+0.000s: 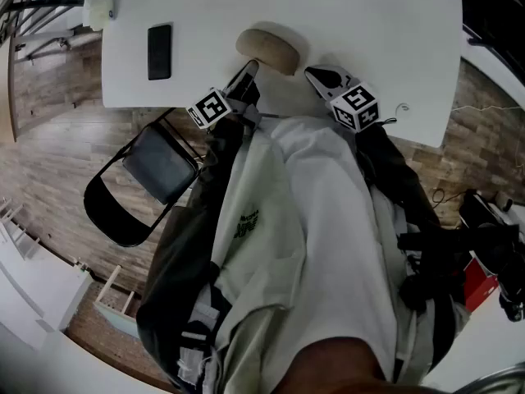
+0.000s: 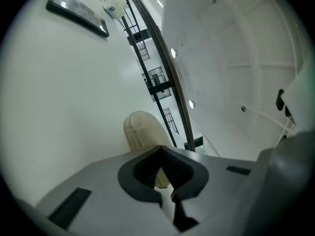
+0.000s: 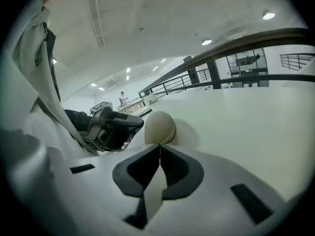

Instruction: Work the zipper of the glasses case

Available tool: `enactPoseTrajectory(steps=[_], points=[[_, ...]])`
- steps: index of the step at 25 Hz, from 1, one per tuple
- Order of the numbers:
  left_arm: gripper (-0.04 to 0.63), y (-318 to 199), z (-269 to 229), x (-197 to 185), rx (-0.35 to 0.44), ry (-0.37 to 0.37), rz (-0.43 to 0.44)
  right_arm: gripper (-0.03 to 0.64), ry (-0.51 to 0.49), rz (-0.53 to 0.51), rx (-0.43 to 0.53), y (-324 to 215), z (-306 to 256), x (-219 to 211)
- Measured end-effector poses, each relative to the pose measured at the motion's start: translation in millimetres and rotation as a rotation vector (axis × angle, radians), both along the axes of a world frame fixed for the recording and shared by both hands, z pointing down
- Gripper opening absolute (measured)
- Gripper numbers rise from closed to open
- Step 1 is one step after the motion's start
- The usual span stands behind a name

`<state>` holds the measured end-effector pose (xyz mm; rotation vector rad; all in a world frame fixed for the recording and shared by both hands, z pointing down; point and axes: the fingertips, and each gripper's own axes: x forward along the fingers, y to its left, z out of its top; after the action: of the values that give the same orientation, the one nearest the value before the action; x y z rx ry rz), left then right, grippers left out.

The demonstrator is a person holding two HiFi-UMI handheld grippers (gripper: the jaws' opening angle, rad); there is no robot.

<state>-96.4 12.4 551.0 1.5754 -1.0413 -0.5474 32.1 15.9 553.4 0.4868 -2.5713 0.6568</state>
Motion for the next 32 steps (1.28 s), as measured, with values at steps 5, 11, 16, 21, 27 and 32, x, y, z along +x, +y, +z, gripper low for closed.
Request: enactPoseTrajectory(steps=[5,11,16,21,27,32], points=[[0.005,0,2,1,-0.006,0.007,0.005,-0.002,0.028,-0.015,-0.017,2,8,-1],[0.005,1,0,4,-0.019,0.057,-0.004,0.186,0.058,-0.102,-0.016,12,13,-15],[0.006,0,1,-2,-0.002,0.040,-0.012,0.285,0.102,-0.141,0.076,-11,8,-27],[0.057,2,4,-4,-0.020,0.059,-0.021,0.391,0.195,-0.251,0.175,-26,8,-55],[0.179,4,2,7,-0.030,0.079,0.037,0.410,0.283,-0.400,0.105,-10,28,-81],[0.241,1,4,11,-0.010,0.091,0.075,0.402,0.286,-0.382,0.076,-5,41,-83]])
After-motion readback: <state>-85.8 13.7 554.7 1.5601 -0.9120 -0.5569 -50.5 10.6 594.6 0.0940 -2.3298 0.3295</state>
